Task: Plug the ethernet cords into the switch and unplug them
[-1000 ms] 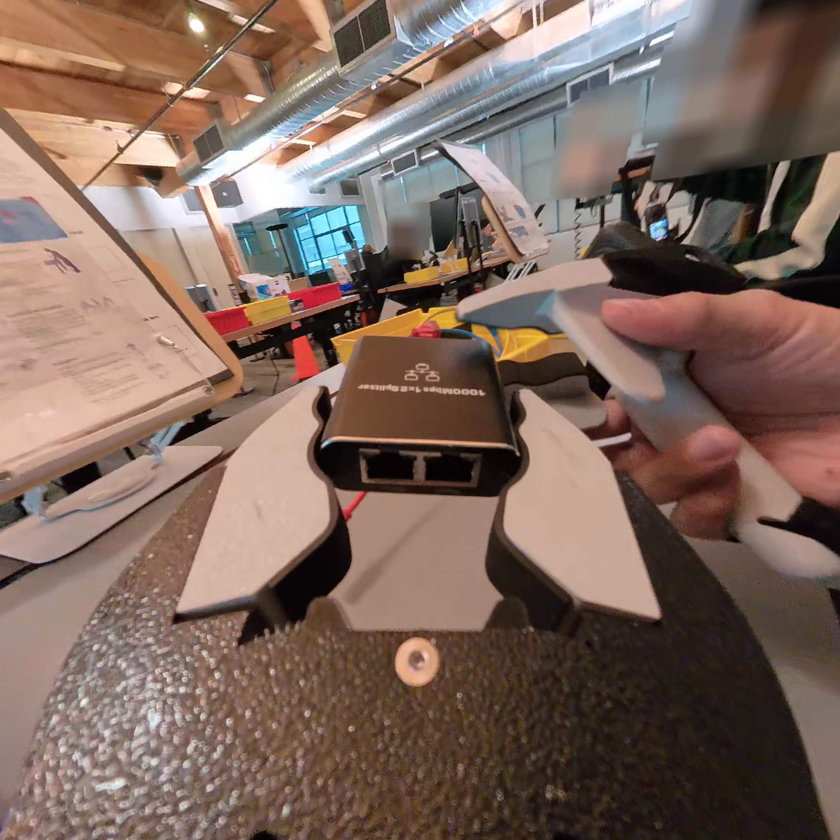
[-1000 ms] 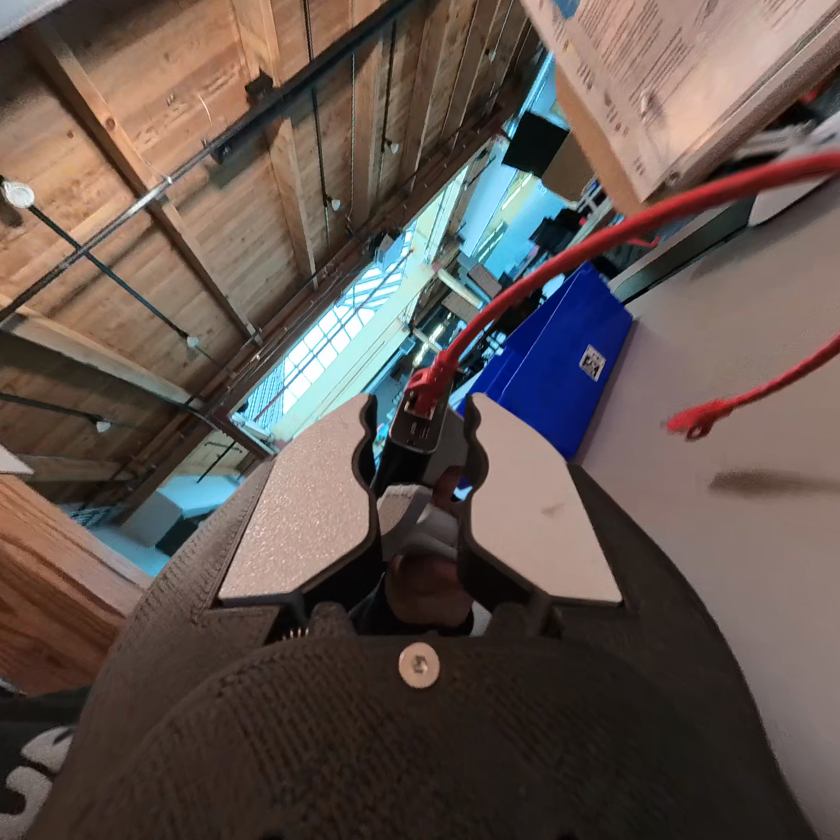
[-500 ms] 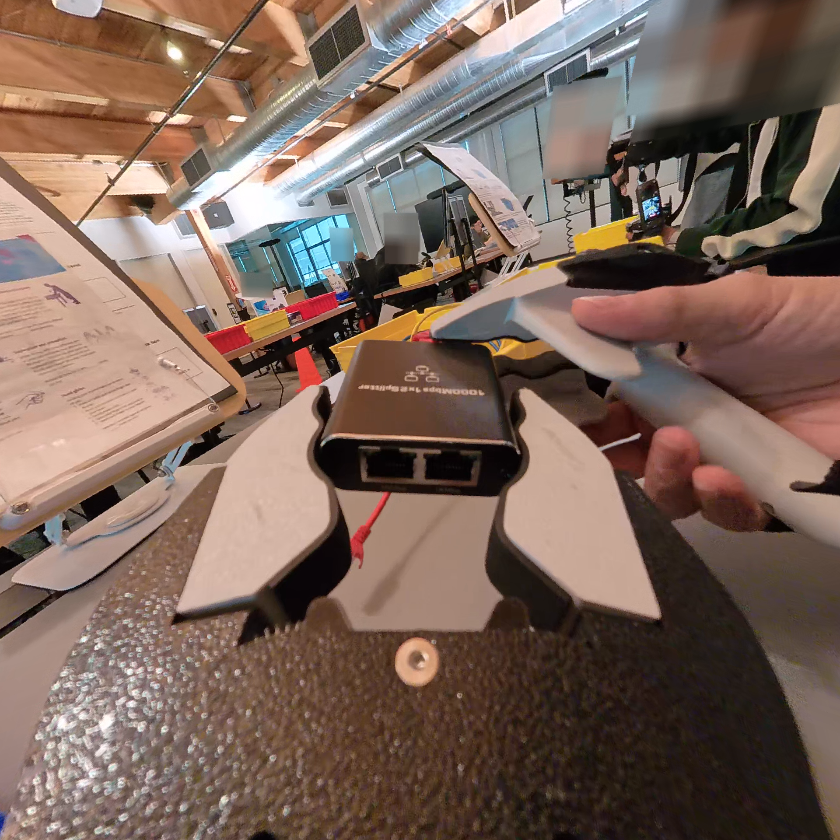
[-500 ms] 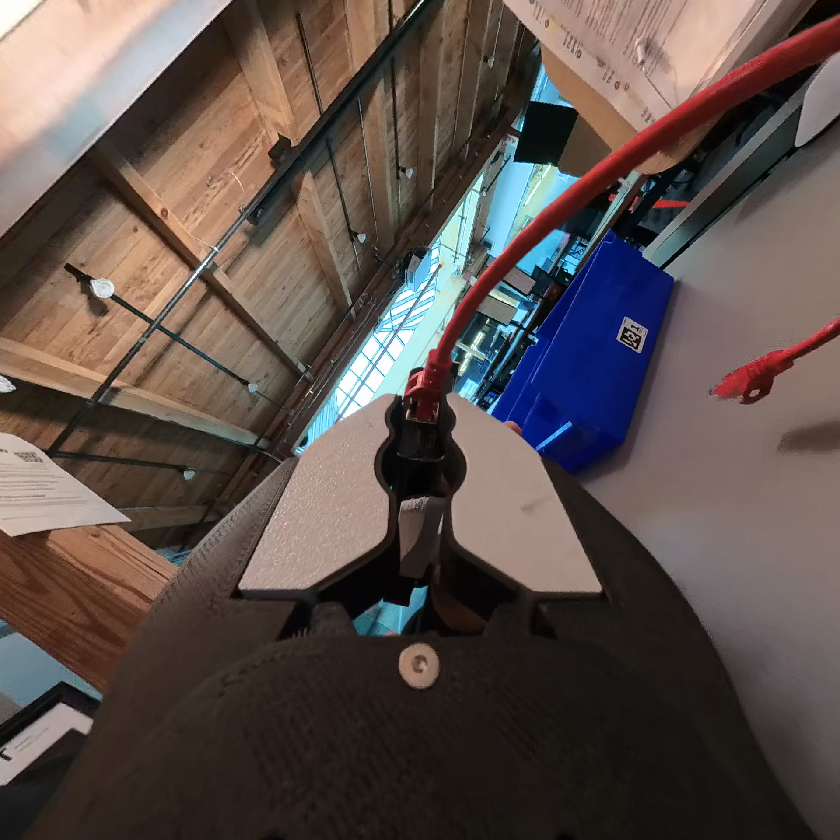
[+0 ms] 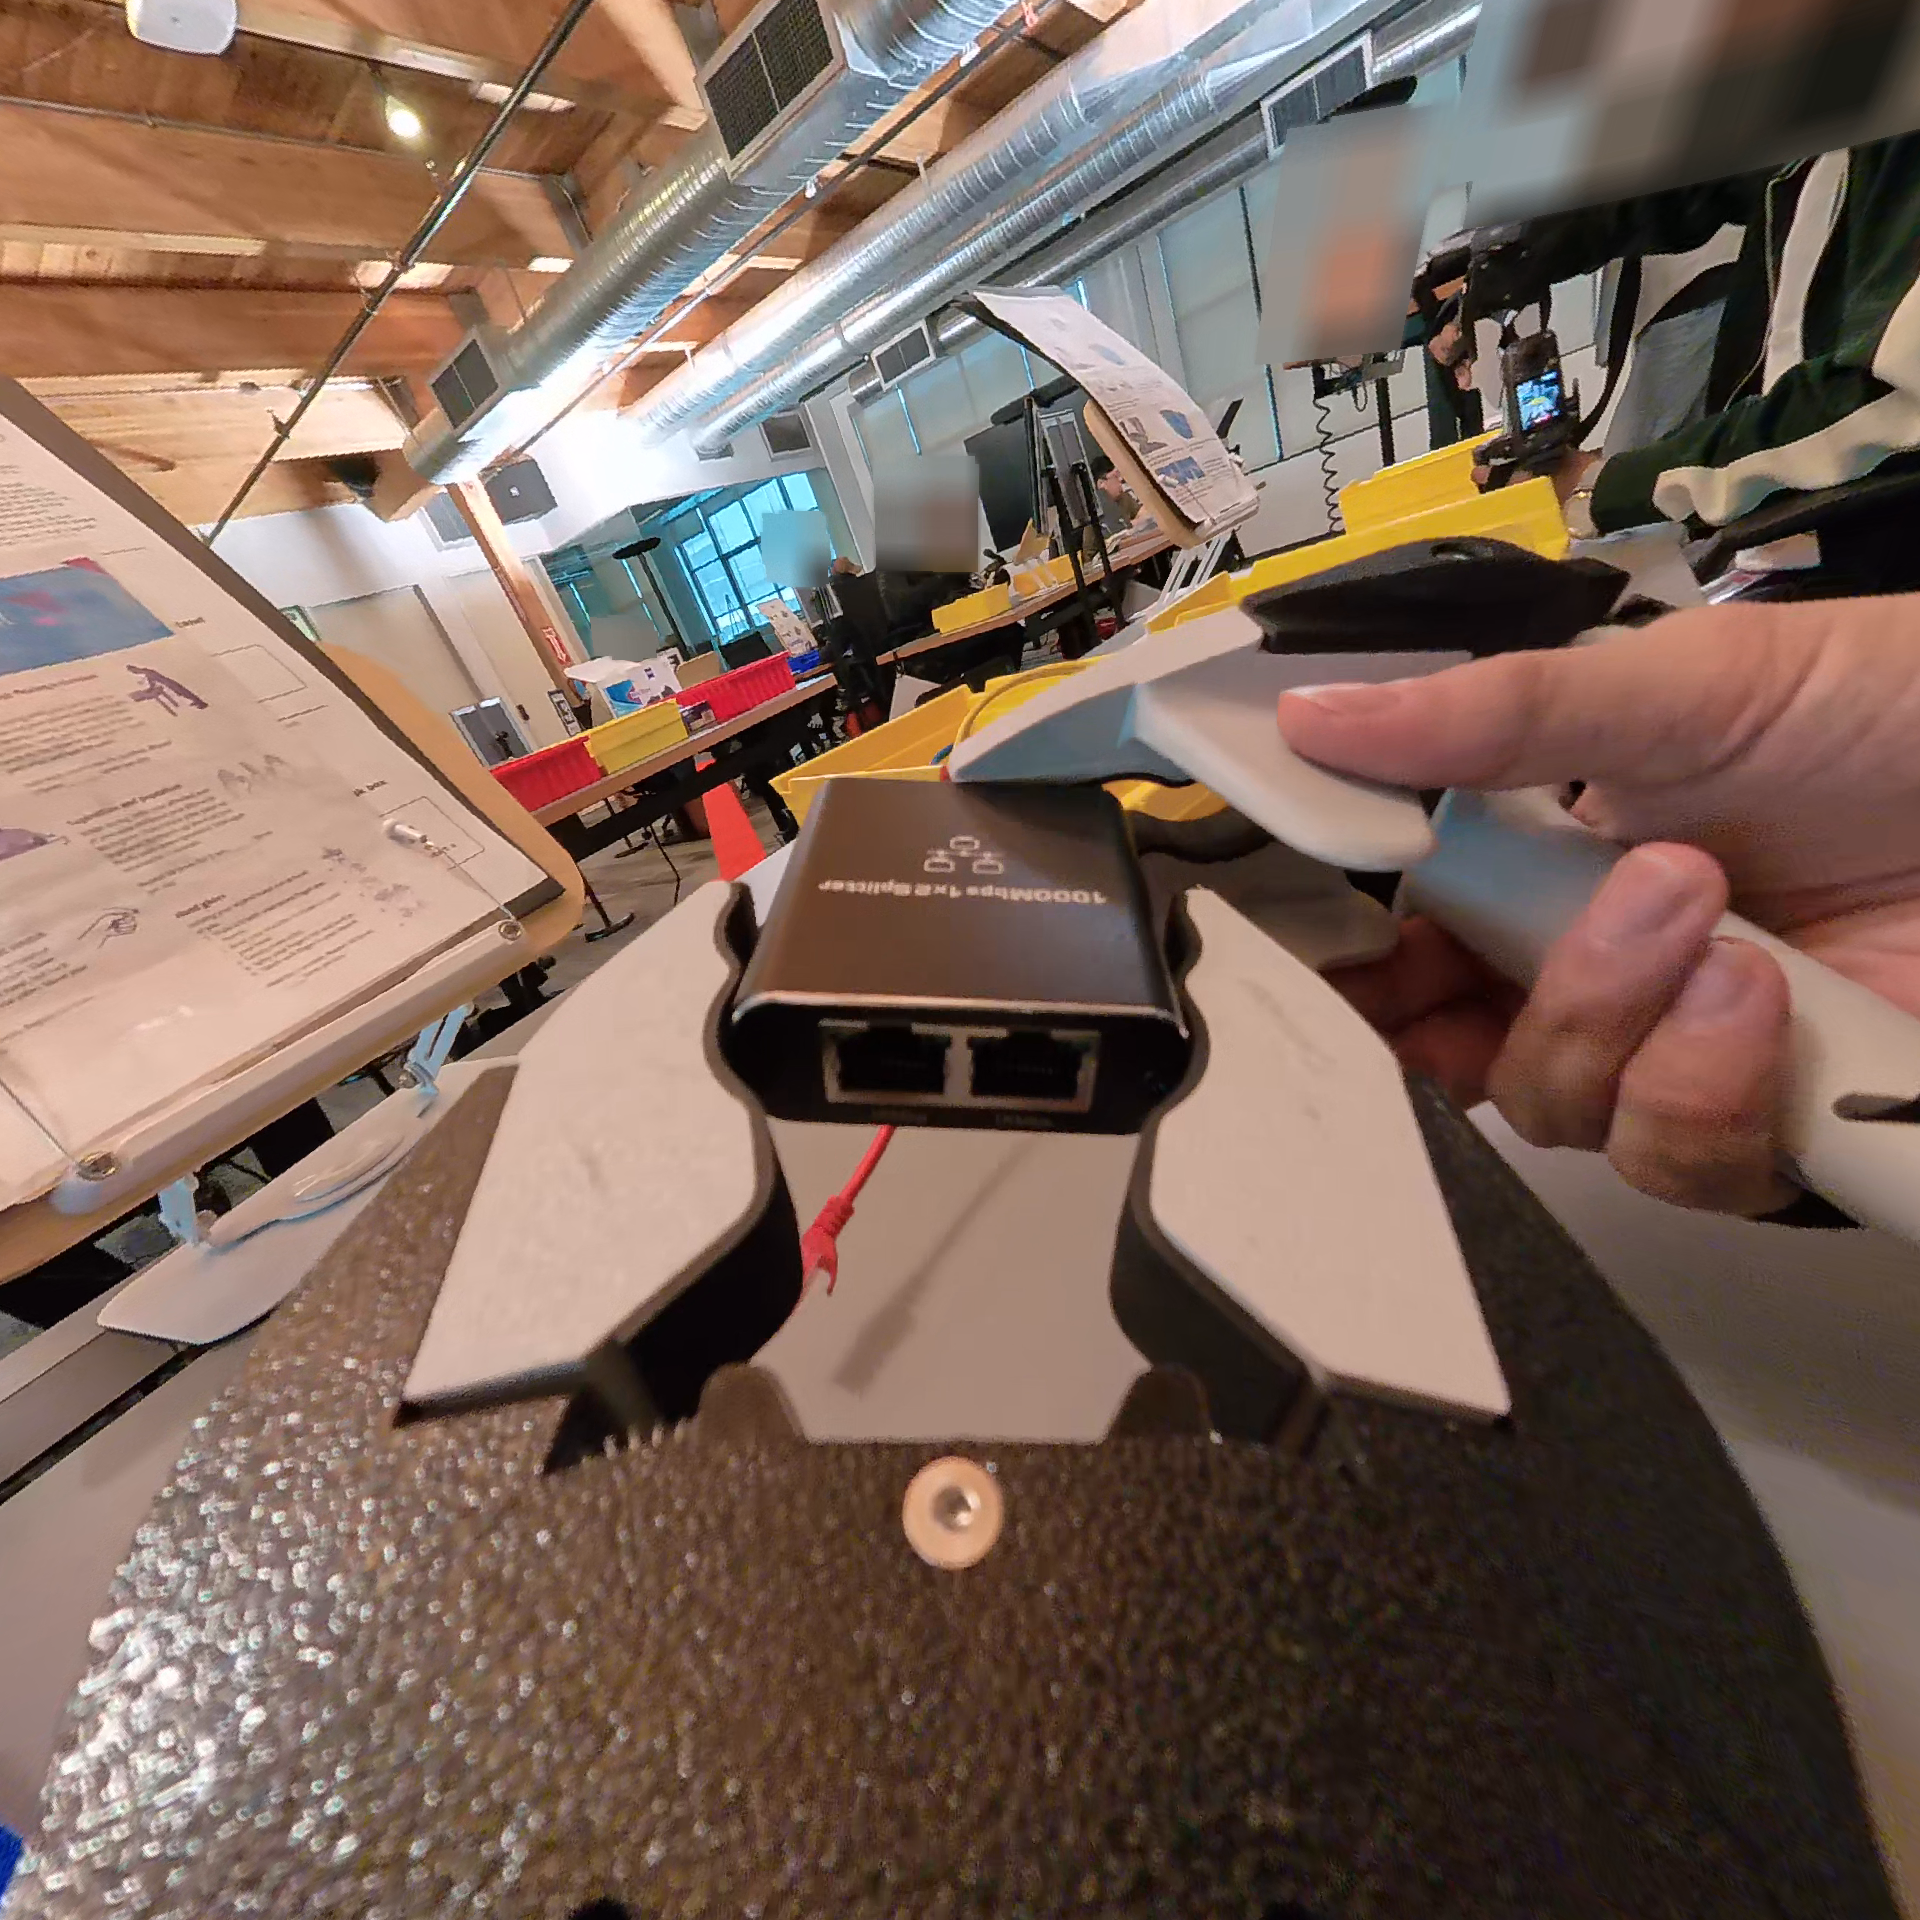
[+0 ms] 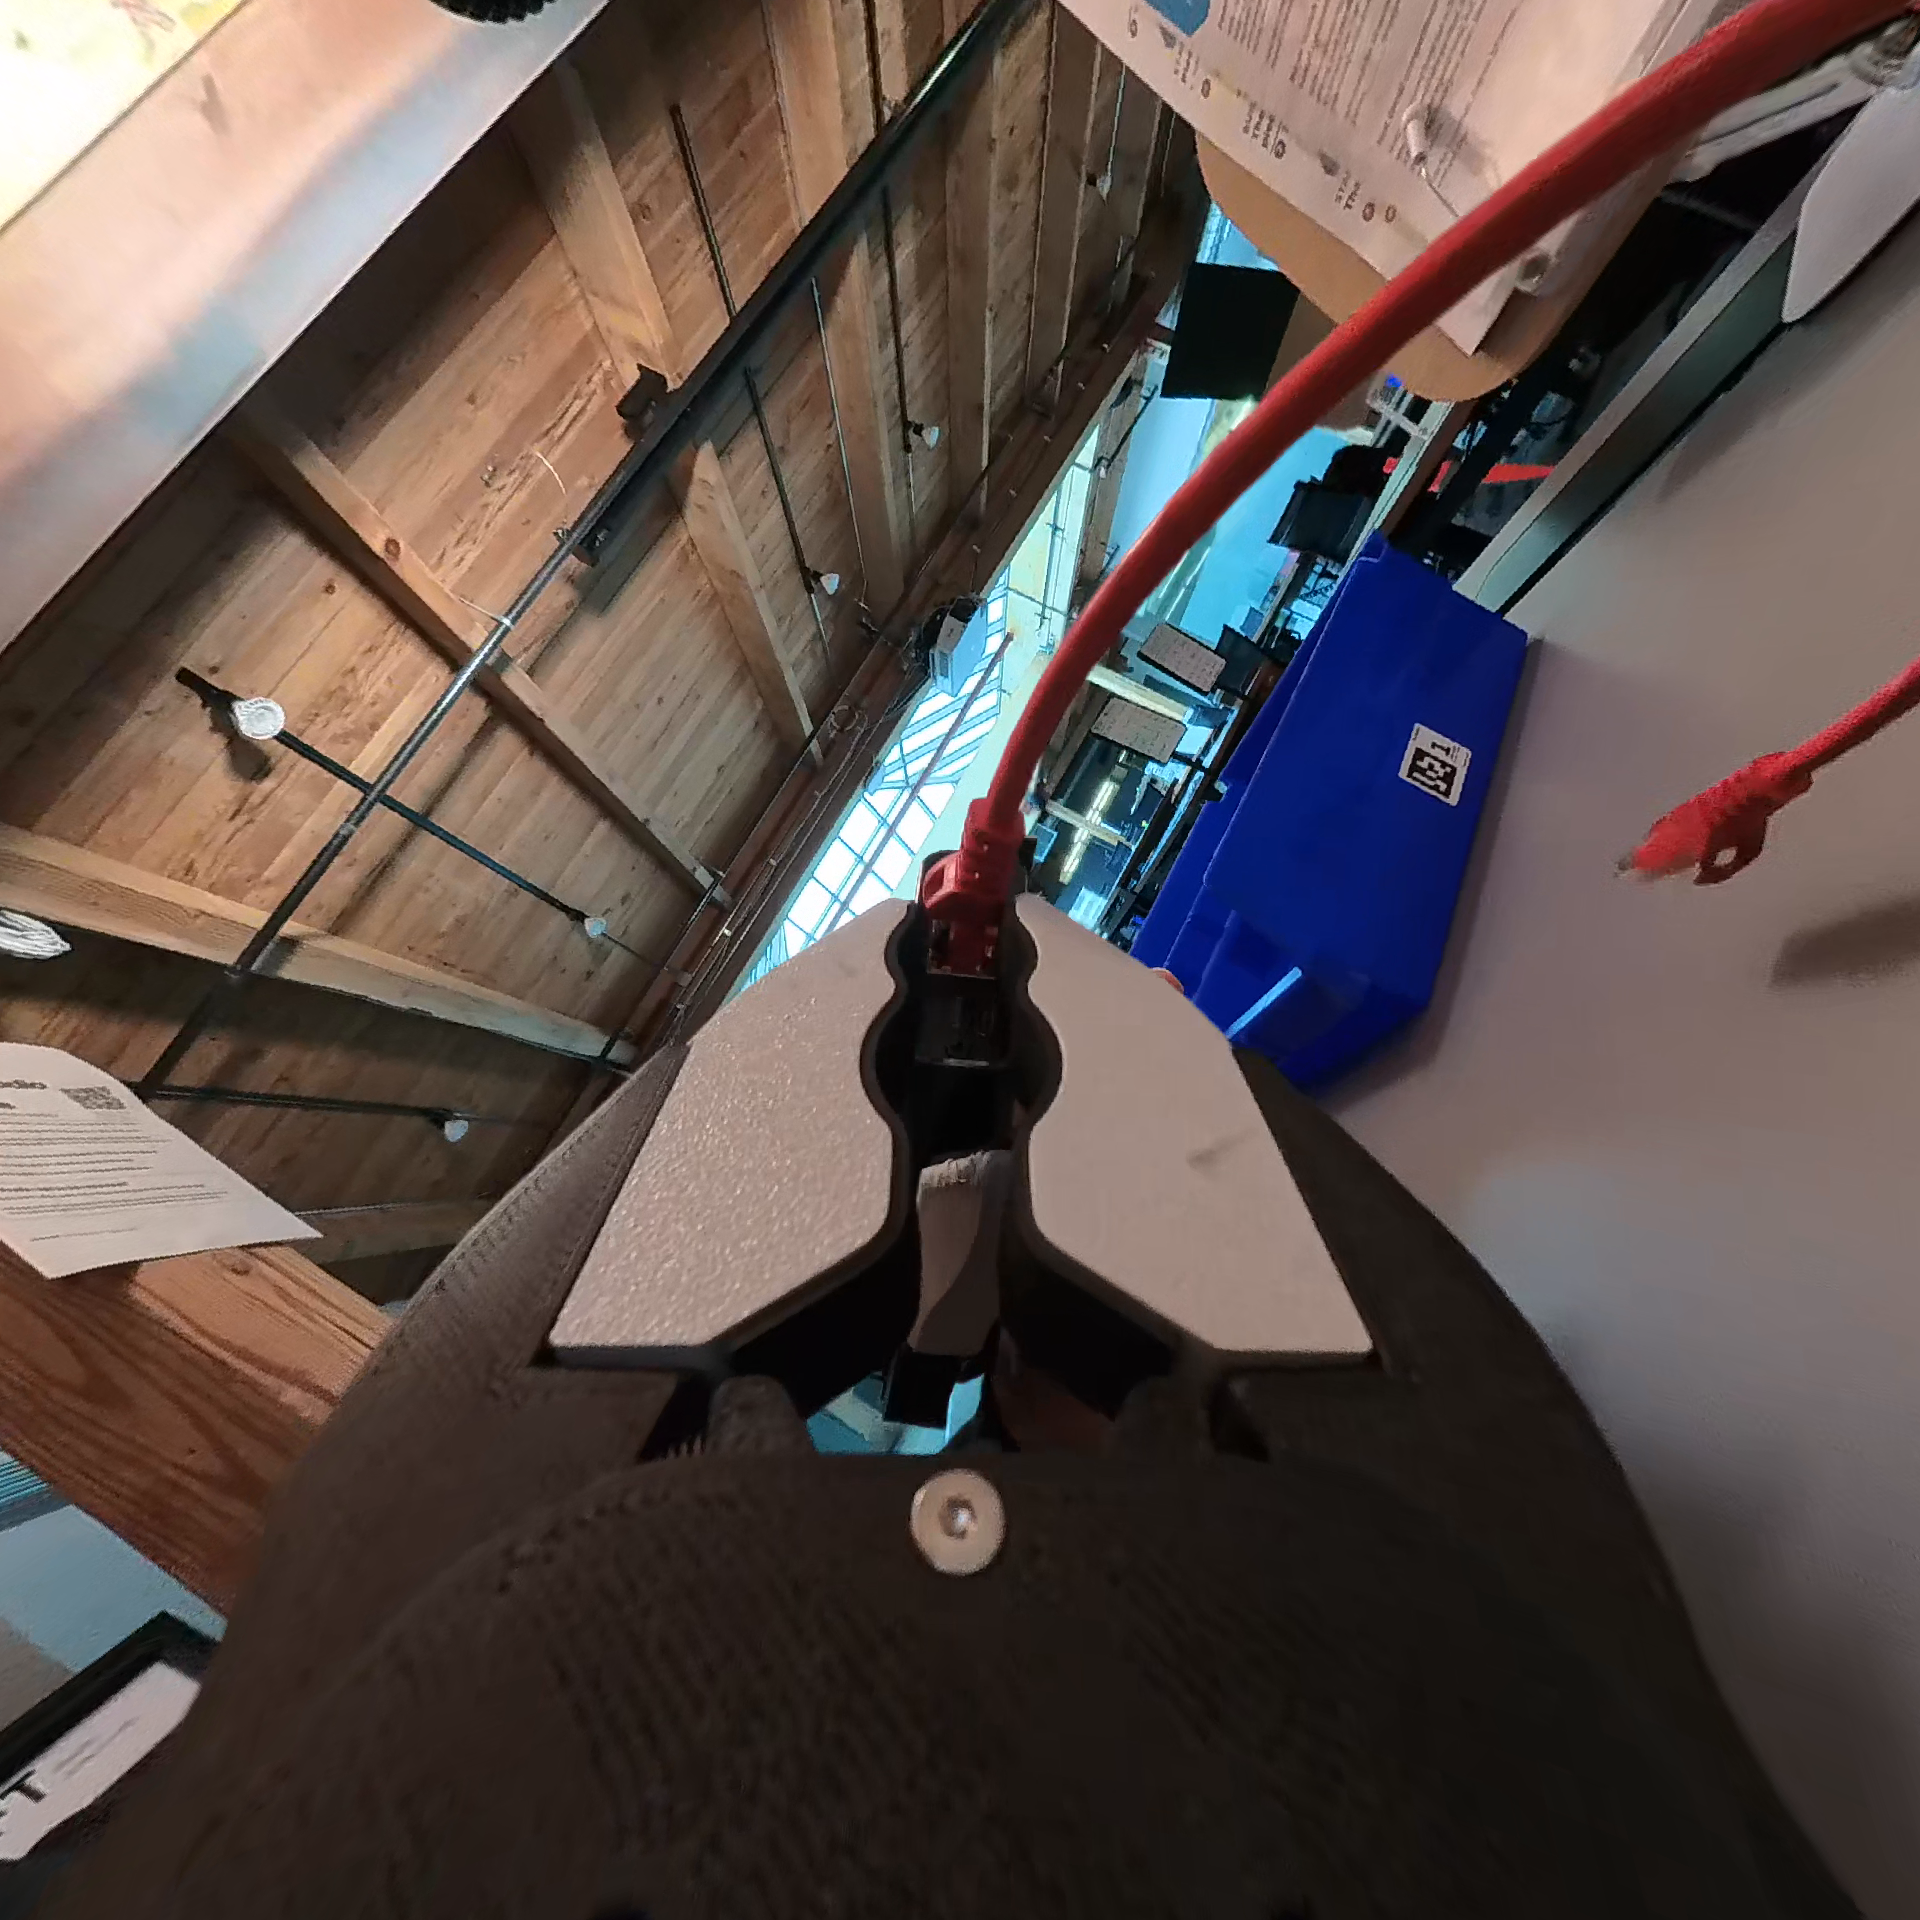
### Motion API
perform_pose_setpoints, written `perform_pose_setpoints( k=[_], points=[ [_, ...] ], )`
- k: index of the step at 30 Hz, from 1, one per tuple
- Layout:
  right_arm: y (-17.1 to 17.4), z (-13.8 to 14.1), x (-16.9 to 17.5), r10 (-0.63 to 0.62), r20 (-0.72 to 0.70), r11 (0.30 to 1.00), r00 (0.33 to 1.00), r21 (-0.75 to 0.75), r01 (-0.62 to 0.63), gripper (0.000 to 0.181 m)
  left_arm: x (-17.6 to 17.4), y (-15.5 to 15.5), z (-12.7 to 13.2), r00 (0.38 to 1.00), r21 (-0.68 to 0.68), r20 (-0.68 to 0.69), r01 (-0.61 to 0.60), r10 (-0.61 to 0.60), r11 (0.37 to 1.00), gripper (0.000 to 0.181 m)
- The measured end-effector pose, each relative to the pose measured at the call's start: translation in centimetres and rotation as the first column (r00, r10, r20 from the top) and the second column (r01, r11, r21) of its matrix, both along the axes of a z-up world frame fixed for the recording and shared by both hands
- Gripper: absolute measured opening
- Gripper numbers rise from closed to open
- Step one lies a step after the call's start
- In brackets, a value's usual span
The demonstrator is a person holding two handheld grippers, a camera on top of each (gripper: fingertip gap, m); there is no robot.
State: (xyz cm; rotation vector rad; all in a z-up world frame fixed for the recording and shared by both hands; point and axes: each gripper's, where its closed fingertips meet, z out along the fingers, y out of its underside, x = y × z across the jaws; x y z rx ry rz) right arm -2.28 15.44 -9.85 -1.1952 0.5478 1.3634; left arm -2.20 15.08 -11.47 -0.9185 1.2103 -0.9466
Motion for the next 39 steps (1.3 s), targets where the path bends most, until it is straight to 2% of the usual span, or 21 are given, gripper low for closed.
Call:
perform_pose_setpoints(
  k=[9,17,20,24,32,37,39],
  points=[
    [0.1,-0.6,0.6,-0.044,-0.047,0.998,0.998,-0.037,0.042,0.013,0.3,0.0,-0.1,0.999,0.017,0.004,-0.033,0.033,0.999,0.074],
    [0.0,-0.4,0.4,-0.006,-0.08,1.0,0.997,-0.02,0.005,0.014,0.1,0.0,0.1,1.0,0.006,0.017,-0.024,0.024,1.0,0.074],
    [0.1,-0.8,0.6,-0.013,-0.073,0.999,0.997,-0.04,0.01,0.02,0.1,0.1,0.1,1.0,0.0,0.018,-0.021,0.021,1.0,0.074],
    [0.0,-0.9,0.5,0.019,-0.088,1.0,0.996,-0.021,-0.021,0.012,0.2,0.1,-0.1,1.0,0.001,0.01,-0.018,0.018,1.0,0.074],
    [0.1,-0.9,0.4,0.031,0.084,0.999,0.996,0.032,-0.034,0.011,0.3,0.2,-0.4,1.0,-0.012,0.009,-0.02,0.02,1.0,0.074],
    [0.8,-0.7,0.2,0.043,0.144,0.997,0.989,0.058,-0.052,0.011,0.3,1.0,-0.6,0.998,-0.03,0.004,-0.059,0.059,0.998,0.074],
    [1.1,-0.5,0.1,0.029,0.216,0.997,0.976,0.059,-0.043,0.01,0.2,1.2,-0.4,0.997,-0.039,0.018,-0.069,0.07,0.997,0.074]
  ],
)
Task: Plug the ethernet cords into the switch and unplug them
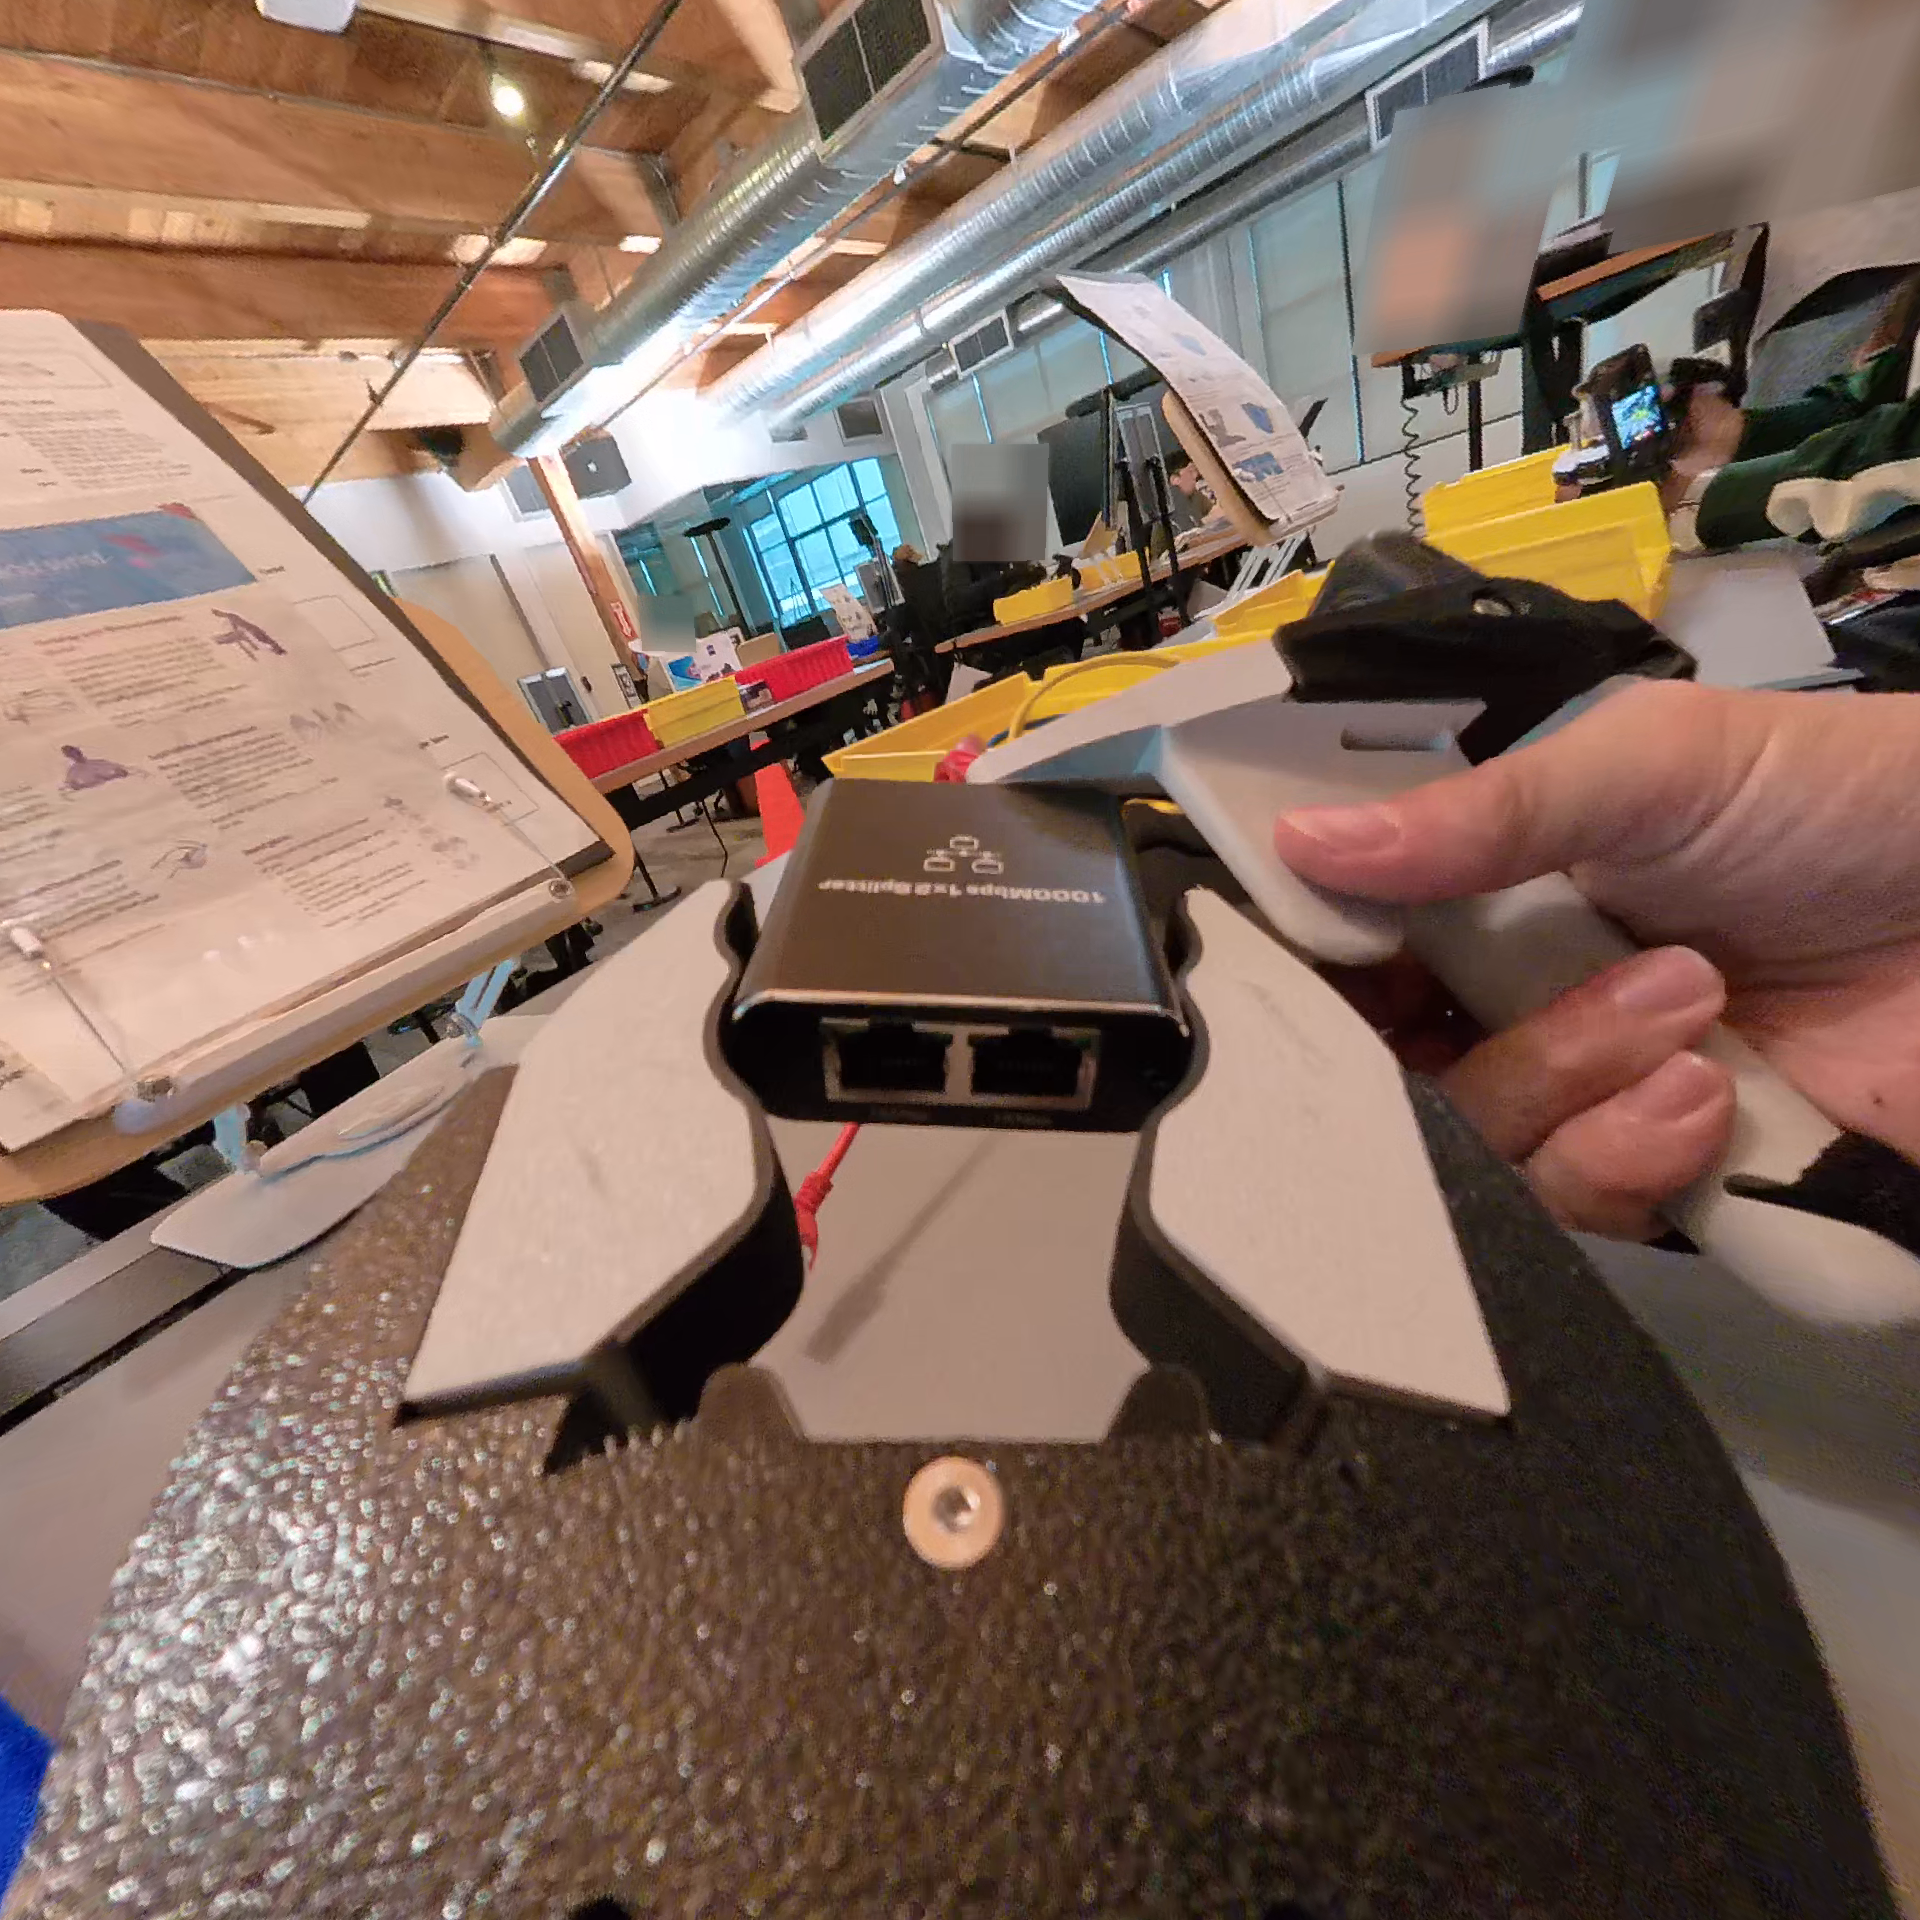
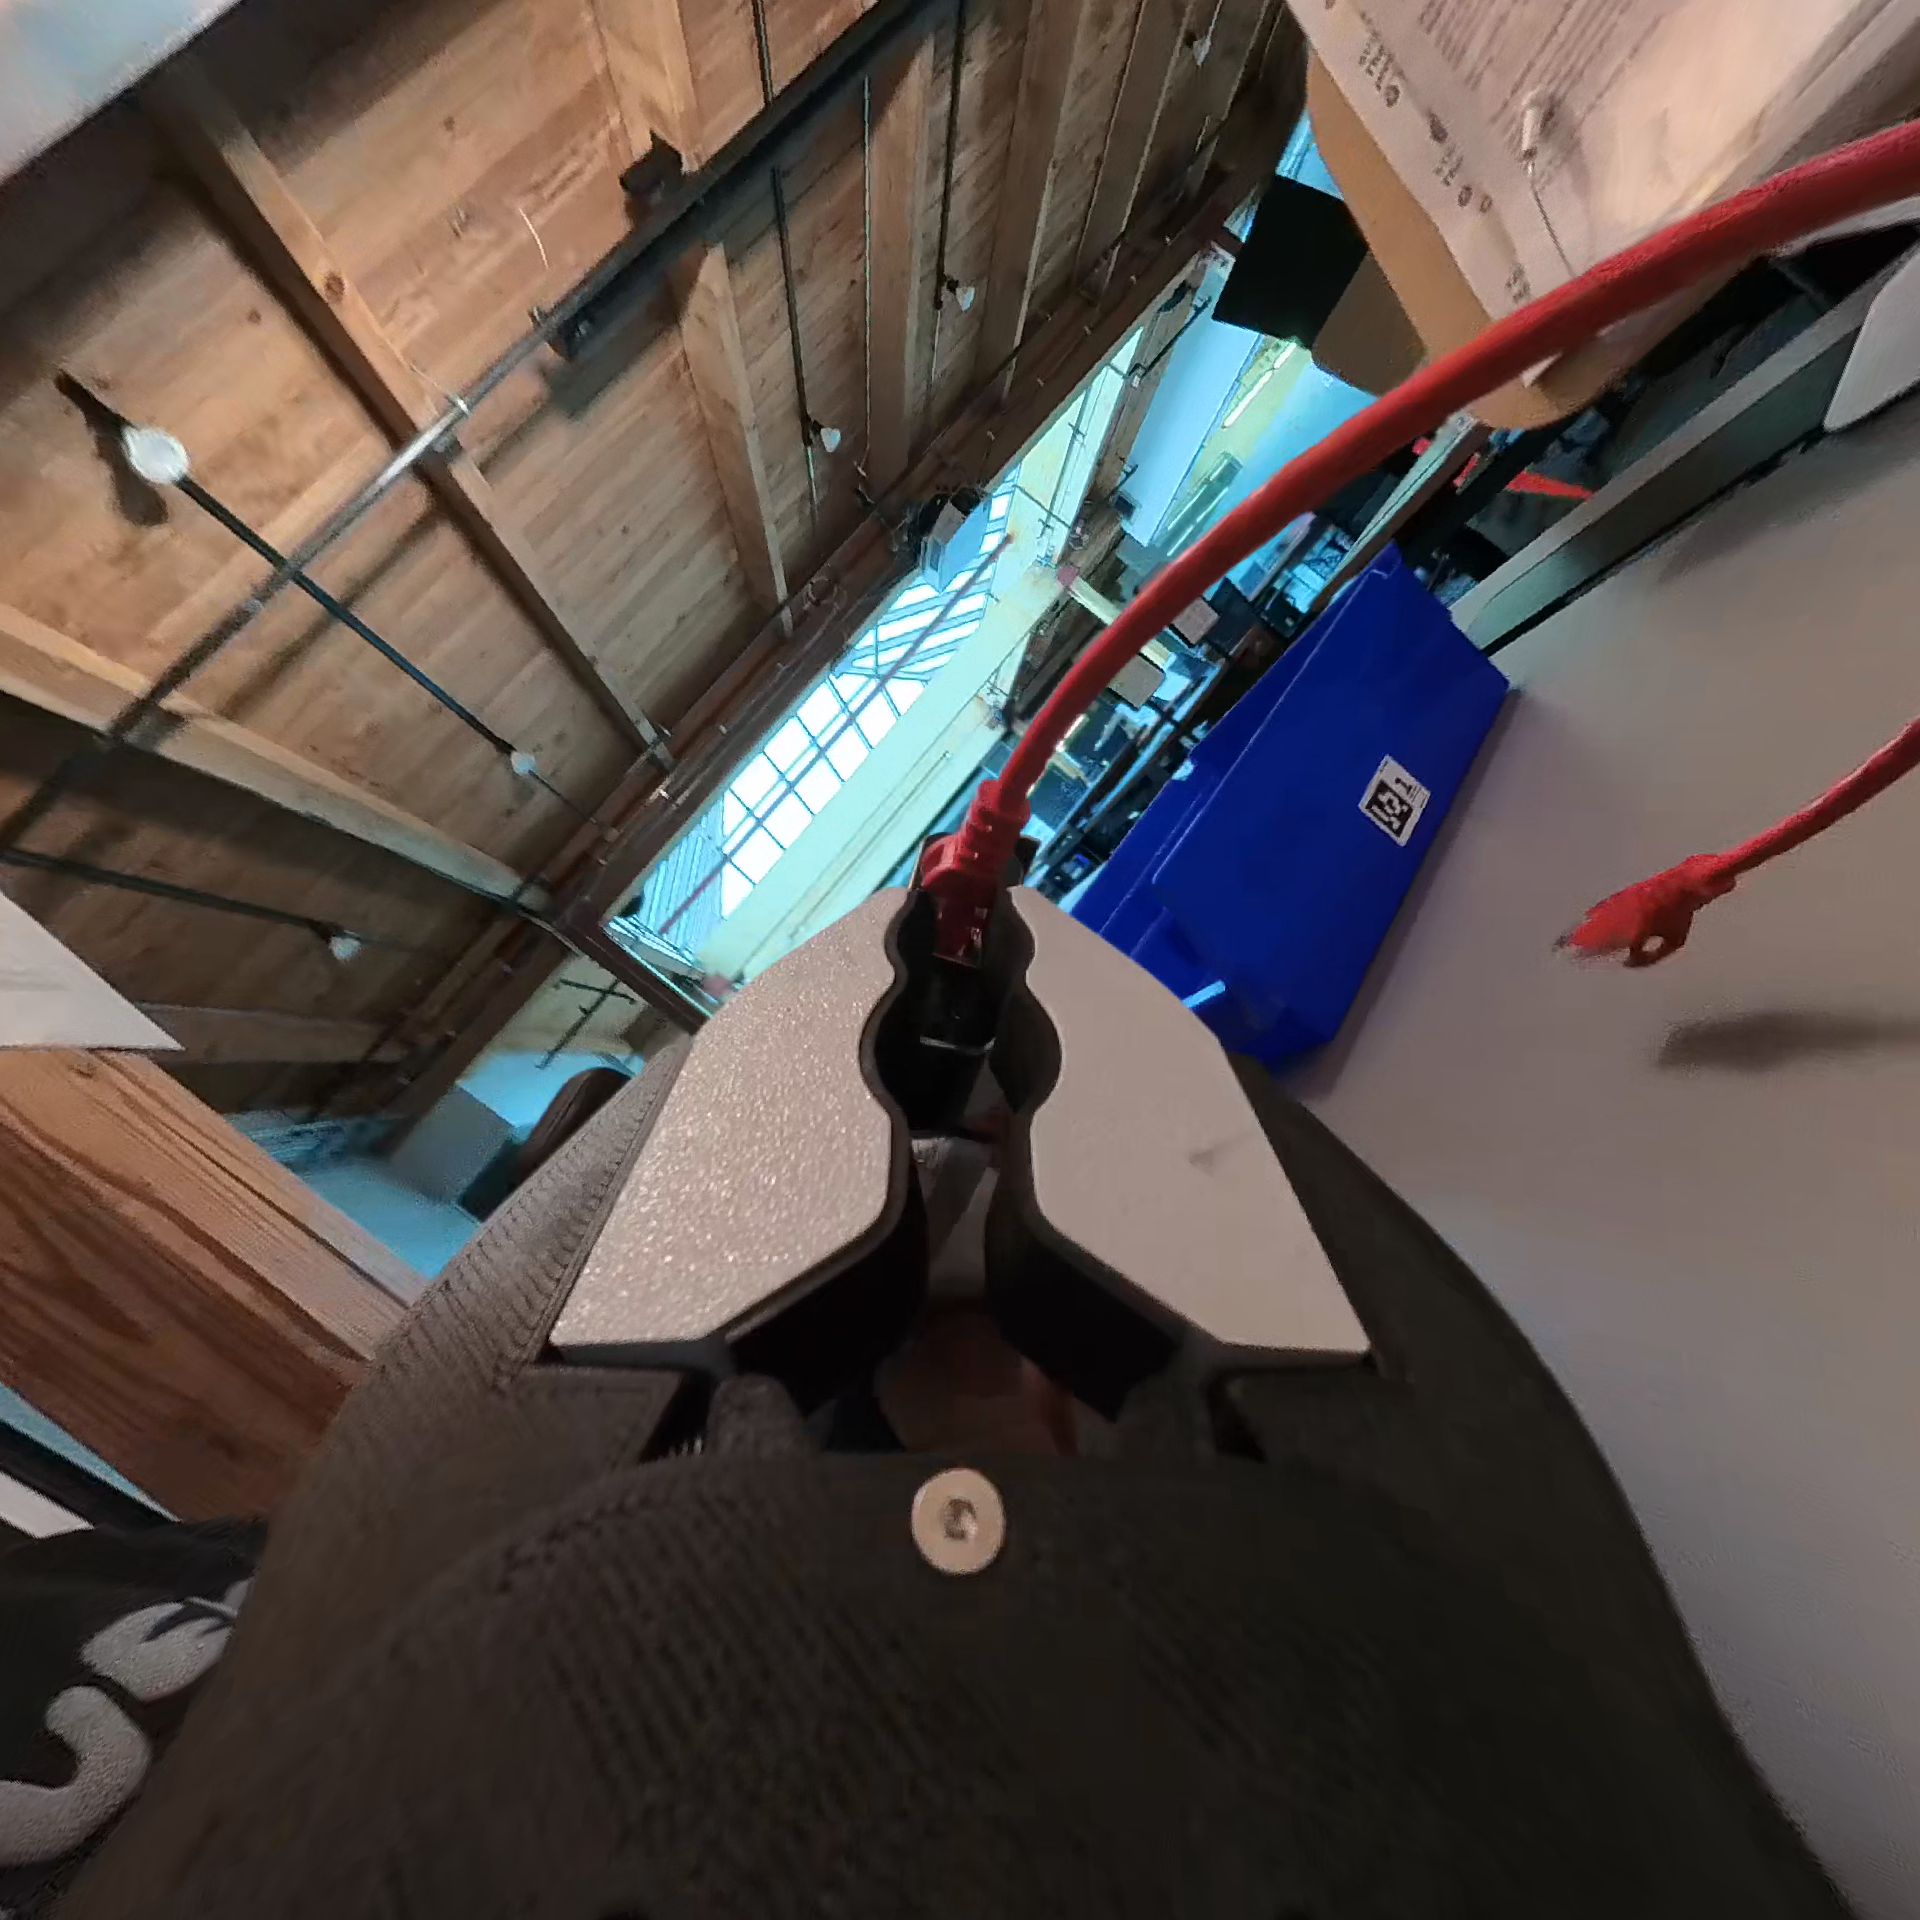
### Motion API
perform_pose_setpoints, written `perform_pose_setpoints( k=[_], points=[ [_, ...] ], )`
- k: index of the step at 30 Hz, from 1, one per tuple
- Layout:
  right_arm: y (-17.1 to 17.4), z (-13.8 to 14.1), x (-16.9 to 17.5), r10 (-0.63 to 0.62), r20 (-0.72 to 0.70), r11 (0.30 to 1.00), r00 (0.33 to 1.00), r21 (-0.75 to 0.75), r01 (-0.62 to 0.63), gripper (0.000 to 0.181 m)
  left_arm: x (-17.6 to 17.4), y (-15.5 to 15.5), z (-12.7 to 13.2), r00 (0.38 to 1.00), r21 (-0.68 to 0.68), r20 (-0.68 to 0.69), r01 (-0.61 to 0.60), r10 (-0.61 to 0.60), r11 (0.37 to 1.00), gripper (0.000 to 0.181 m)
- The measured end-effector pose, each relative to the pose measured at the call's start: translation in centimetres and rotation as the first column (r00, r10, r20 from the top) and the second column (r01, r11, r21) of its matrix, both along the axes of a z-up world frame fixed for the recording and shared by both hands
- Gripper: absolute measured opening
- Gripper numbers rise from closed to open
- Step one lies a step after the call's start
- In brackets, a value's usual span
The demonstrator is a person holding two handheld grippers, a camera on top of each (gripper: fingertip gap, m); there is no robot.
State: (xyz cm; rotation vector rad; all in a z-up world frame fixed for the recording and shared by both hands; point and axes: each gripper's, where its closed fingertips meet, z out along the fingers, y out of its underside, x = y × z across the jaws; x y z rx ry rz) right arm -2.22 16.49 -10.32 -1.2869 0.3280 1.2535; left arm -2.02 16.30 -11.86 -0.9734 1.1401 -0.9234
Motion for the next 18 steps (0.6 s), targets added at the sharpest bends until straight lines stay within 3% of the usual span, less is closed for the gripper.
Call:
perform_pose_setpoints(
  k=[8,12,16,18],
  points=[
    [0.8,0.2,-0.2,-0.007,0.188,1.0,0.982,0.015,0.004,0.012,0.0,0.9,-0.3,1.0,-0.099,0.005,-0.004,0.004,0.995,0.074],
    [1.0,0.2,-0.5,0.019,0.18,1.0,0.983,0.019,-0.023,0.011,-0.2,1.5,-0.5,0.999,-0.023,-0.019,-0.045,0.045,0.999,0.074],
    [1.3,-0.1,-0.4,0.014,0.204,1.0,0.979,0.002,-0.014,0.012,0.0,1.4,-0.8,0.999,-0.176,-0.008,0.038,-0.04,0.984,0.074],
    [1.3,0.0,-0.4,0.017,0.213,1.0,0.977,0.002,-0.018,0.012,-0.1,1.5,-0.8,1.0,-0.153,-0.007,0.028,-0.03,0.988,0.074]
  ],
)
